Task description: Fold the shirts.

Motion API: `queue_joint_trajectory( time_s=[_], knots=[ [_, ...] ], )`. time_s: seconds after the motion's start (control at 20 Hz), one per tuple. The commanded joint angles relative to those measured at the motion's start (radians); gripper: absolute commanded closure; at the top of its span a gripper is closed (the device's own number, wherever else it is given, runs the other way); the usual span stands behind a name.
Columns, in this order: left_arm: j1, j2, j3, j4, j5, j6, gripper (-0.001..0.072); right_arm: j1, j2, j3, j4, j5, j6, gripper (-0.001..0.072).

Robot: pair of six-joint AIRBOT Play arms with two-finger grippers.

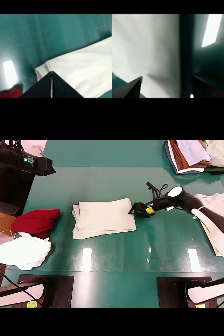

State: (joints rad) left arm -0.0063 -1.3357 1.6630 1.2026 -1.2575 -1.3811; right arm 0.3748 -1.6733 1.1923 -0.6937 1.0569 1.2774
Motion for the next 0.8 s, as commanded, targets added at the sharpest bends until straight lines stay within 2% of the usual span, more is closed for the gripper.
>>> queue_joint_trajectory(
  time_s=[0.0,0.05,0.15,0.3,0.35,0.5,0.6,0.75],
  knots=[
    [0.001,0.000,0.000,-0.007,0.001,0.021,0.0680,0.033,-0.083,-0.018,0.223,-0.045,-0.113,0.0075],
    [0.001,0.000,0.000,-0.007,0.000,0.027,0.0680,0.047,-0.102,-0.007,0.257,-0.043,-0.130,0.0147],
    [0.001,0.000,0.000,-0.008,0.001,0.027,0.0680,0.074,-0.132,0.039,0.250,-0.023,-0.136,0.0196],
    [-0.002,0.000,0.000,-0.017,0.001,0.027,0.0680,0.101,-0.145,0.122,0.200,0.011,-0.165,0.0660],
    [-0.008,0.000,0.000,-0.020,0.001,0.027,0.0680,0.101,-0.141,0.157,0.161,0.032,-0.166,0.0695],
    [-0.058,0.000,0.000,-0.019,0.001,0.027,0.0681,0.061,-0.059,0.201,0.030,0.070,-0.104,0.0697],
    [-0.113,0.000,0.000,-0.019,0.008,0.027,0.0680,-0.019,0.051,0.200,-0.075,0.084,-0.016,0.0697],
    [-0.203,0.000,0.000,-0.019,0.041,0.027,0.0680,-0.216,0.234,0.200,-0.182,0.141,0.059,0.0697]
  ],
)
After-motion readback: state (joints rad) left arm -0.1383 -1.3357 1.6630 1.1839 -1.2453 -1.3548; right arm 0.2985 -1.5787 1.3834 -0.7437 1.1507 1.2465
